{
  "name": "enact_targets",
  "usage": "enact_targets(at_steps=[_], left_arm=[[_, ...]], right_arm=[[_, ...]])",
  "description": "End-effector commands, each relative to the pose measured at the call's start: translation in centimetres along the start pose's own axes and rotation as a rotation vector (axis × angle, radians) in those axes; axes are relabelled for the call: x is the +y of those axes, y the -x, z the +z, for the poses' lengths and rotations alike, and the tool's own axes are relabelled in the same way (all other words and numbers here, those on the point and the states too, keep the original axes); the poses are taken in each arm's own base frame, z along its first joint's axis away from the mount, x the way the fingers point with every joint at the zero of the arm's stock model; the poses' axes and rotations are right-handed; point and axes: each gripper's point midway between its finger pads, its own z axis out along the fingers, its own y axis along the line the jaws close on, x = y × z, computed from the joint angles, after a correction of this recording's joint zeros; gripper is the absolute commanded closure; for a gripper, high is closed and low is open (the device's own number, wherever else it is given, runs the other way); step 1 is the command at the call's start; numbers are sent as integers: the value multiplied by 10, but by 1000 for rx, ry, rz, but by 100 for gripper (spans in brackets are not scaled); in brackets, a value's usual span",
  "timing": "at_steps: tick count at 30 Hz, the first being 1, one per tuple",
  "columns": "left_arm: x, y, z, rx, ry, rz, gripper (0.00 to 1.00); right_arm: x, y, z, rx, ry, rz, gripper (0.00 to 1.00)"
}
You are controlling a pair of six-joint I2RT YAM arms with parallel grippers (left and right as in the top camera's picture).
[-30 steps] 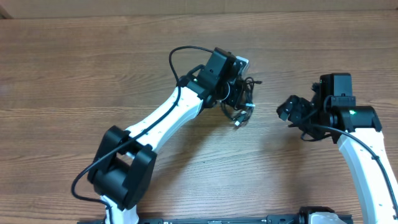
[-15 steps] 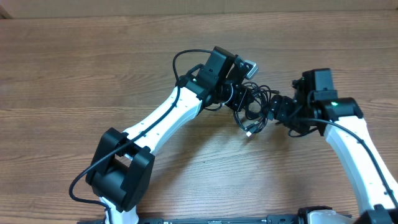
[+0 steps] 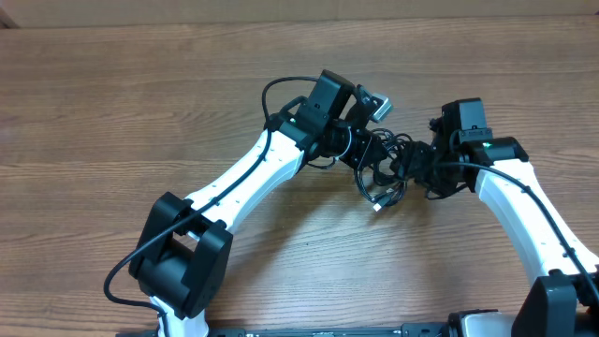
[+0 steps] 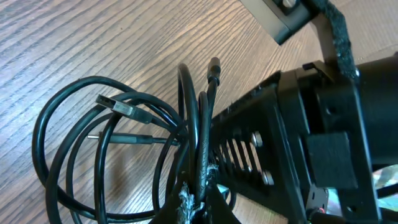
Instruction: Untangle cables
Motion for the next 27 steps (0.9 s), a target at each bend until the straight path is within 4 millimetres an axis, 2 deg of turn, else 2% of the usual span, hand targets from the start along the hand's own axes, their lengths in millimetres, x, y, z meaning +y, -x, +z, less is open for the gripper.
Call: enact_targets(at_steps=[1, 2, 3, 16, 20, 27], left_arm=[[-28, 19, -16, -48, -54, 56, 96], [-28, 19, -16, -48, -53, 56, 96], [-28, 19, -16, -48, -52, 56, 96], [-28, 19, -16, -49, -52, 56, 96], [-26, 19, -16, -51, -40, 55, 96], [-26, 20, -16, -51, -40, 56, 96]], right_arm=[[5, 3, -2, -12, 12, 56, 53], [5, 3, -2, -10, 12, 63, 61], [4, 2, -2, -9, 11, 63, 64], [0, -7, -2, 29, -9, 76, 77], [2, -16, -3, 70, 5, 82, 87], [16, -28, -3, 123, 64, 72, 88]])
